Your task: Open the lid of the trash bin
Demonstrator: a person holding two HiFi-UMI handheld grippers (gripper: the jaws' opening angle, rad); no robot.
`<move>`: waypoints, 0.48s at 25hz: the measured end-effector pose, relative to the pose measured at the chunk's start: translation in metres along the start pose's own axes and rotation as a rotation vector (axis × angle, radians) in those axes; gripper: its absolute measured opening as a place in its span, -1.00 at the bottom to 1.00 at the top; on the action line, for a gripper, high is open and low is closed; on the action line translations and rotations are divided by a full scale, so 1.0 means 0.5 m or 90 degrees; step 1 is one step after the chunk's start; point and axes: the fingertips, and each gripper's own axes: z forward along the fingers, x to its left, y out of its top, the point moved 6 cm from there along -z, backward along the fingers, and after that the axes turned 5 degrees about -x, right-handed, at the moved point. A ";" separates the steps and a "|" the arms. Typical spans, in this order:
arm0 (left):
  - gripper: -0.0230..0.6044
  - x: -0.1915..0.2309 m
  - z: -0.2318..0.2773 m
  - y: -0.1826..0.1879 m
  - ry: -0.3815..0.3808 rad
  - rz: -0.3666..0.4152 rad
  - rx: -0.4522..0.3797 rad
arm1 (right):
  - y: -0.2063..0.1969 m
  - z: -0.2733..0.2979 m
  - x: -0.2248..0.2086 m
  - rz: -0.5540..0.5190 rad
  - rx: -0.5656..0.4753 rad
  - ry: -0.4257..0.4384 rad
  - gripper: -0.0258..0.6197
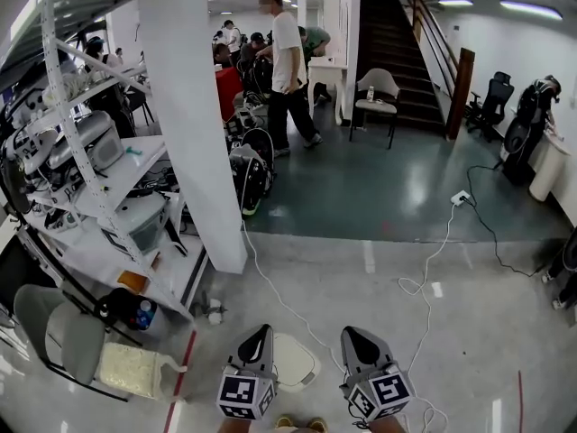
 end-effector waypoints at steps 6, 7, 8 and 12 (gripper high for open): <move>-0.96 0.013 0.017 -0.020 -0.004 -0.006 0.008 | -0.019 0.020 -0.002 0.005 0.008 0.003 -0.90; -0.96 0.015 0.022 -0.025 -0.004 -0.008 0.010 | -0.027 0.023 -0.003 0.008 0.009 0.005 -0.90; -0.96 0.017 0.026 -0.030 -0.006 -0.009 0.010 | -0.034 0.028 -0.005 0.008 0.012 0.006 -0.90; -0.96 0.021 0.046 -0.059 -0.012 -0.016 0.018 | -0.054 0.043 -0.015 -0.003 0.030 -0.001 -0.90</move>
